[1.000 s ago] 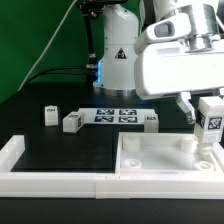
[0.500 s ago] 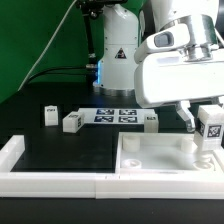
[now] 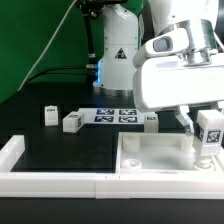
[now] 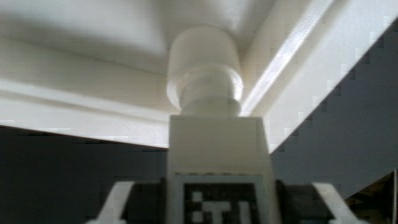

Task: Assemble one leg

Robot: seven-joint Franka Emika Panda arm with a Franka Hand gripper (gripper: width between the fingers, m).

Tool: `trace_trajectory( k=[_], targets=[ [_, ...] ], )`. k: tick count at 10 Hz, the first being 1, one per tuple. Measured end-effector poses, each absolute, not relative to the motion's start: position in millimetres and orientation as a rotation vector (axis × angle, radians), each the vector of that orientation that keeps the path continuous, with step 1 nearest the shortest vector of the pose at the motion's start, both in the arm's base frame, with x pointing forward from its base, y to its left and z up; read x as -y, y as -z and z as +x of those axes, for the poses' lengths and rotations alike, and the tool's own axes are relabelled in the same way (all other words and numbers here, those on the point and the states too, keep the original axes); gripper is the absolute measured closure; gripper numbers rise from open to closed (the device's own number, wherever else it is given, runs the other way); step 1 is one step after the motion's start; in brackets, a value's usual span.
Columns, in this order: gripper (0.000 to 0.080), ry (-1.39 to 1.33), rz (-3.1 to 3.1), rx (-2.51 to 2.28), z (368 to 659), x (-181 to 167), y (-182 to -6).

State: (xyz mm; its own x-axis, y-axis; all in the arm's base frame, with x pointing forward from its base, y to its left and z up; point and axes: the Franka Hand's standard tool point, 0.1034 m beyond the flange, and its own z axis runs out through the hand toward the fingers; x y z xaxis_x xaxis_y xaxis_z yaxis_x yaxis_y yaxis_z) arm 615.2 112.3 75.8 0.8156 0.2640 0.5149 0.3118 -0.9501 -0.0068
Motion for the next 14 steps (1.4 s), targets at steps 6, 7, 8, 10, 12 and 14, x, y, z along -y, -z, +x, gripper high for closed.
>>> trace_trajectory(
  k=[6, 7, 8, 10, 12, 14],
  targets=[
    [0.0509, 0.811, -2.904, 0.466, 609.8, -113.6, -61.7],
    [0.0509, 0.831, -2.899, 0.465, 609.7, -114.2, -61.4],
    [0.0509, 0.839, -2.898, 0.464, 609.8, -114.1, -61.5],
    [0.0418, 0.839, -2.898, 0.463, 609.8, -114.0, -61.5],
    [0.0242, 0.839, -2.898, 0.463, 609.8, -114.0, -61.5],
    [0.0155, 0.839, -2.898, 0.463, 609.8, -114.0, -61.5]
  ],
)
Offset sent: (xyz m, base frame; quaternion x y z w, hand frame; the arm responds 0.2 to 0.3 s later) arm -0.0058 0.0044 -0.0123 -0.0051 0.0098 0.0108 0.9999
